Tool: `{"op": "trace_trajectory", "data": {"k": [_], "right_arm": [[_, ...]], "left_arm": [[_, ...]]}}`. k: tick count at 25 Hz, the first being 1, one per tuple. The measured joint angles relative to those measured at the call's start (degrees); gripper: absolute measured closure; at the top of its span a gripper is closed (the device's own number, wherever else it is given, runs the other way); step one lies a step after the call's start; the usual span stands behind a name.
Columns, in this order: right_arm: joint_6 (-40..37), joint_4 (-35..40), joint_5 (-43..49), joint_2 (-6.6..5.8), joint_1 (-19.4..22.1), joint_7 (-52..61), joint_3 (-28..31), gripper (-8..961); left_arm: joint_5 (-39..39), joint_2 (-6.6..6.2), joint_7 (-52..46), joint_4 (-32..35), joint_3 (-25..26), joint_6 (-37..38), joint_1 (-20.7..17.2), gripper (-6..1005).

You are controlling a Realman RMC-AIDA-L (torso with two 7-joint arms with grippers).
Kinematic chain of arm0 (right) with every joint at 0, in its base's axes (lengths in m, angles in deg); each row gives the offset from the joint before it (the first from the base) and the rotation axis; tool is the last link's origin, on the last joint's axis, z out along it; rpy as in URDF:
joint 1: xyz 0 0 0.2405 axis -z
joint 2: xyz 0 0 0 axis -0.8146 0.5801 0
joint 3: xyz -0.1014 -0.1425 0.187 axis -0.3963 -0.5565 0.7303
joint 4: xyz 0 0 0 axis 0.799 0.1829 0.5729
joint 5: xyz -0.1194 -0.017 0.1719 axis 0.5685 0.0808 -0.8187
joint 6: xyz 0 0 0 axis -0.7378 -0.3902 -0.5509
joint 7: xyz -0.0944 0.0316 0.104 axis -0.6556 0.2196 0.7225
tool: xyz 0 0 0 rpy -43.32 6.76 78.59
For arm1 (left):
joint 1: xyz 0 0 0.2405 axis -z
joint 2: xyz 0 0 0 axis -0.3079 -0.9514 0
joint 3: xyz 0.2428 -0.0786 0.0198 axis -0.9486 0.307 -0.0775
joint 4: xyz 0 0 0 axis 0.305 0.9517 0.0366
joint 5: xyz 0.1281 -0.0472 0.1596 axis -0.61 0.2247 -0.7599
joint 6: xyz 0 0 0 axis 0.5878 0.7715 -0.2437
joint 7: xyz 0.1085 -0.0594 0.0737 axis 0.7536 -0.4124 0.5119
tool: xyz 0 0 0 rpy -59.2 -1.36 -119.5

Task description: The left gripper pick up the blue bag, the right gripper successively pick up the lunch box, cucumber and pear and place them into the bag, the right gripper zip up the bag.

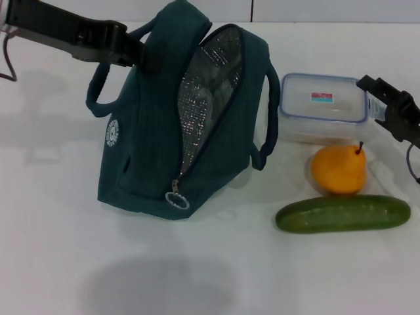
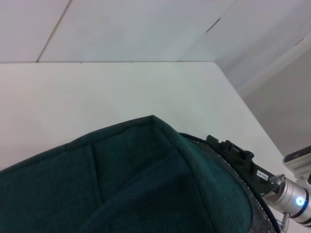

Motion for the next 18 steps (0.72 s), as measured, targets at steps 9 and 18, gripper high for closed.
{"op": "trace_trajectory", "data": {"k": [9,18], "right_arm": [[0.43,3.57,0.08,0.0,1.6,-1.91,-3.21,448],[0.8,3.58,0.08,0.0,1.69,-2.68,-3.24,722]], "left_arm": [[0.25,0.0,0.22,-0.12,0.0,0.0,-0.01,953],[0.34,0.0,0.31,-0.09,0.0,0.0,0.0,953]]}}
